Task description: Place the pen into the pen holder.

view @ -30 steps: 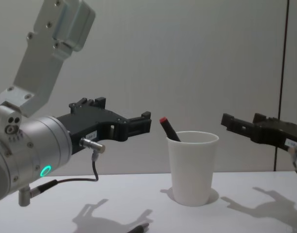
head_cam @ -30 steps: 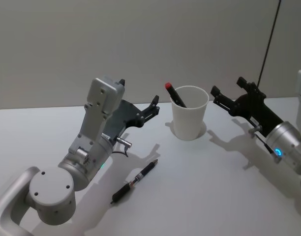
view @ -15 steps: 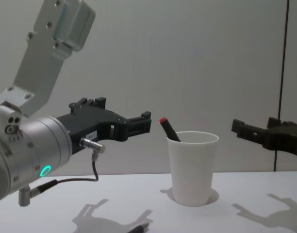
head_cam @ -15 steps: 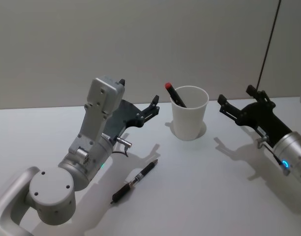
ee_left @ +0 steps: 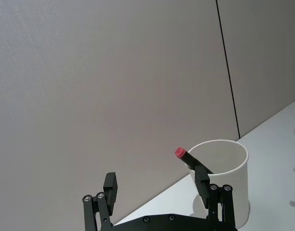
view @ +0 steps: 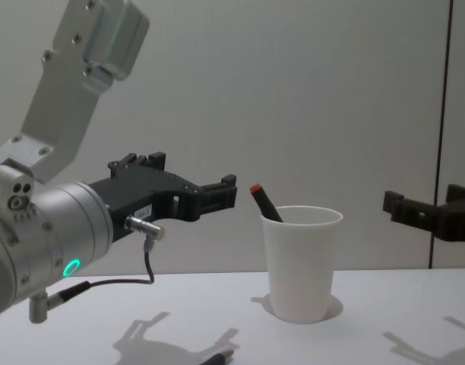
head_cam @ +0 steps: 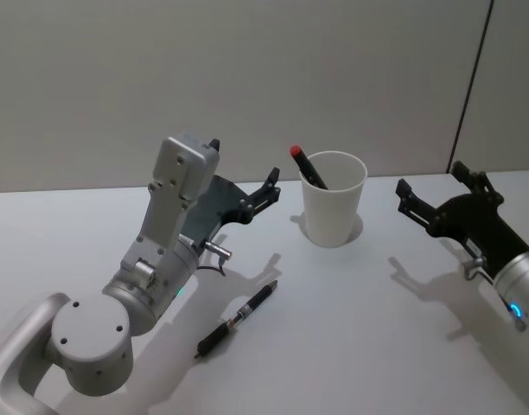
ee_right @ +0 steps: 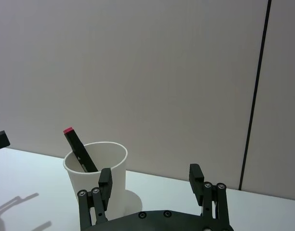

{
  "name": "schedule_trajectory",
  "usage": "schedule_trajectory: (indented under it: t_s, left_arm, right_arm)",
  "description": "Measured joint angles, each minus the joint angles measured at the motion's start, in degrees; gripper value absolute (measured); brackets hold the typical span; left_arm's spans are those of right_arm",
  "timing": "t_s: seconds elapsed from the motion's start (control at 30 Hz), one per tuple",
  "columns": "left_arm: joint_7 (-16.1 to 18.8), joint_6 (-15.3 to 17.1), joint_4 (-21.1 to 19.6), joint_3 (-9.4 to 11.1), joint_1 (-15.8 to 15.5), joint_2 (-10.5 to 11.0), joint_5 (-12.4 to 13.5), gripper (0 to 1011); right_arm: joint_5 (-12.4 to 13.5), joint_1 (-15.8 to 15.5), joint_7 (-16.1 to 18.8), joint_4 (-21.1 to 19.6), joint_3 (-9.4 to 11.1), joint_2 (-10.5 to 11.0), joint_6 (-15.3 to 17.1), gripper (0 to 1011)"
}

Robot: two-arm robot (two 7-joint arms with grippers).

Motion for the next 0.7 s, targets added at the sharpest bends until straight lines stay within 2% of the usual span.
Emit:
schedule_trajectory:
  t_s: [0.37, 0.7]
  left_arm:
    - [0.0, 0.0, 0.0, 0.0, 0.0, 0.0, 0.0, 1001]
    - [0.0, 0.0, 0.0, 0.0, 0.0, 0.0, 0.0, 1001]
  right_arm:
    - [-2.1, -4.9, -5.2, -7.5, 0.1, 1.6, 2.8, 1001]
    - [-2.5, -5.9, -6.2, -9.0, 0.2, 1.9, 3.3, 1001]
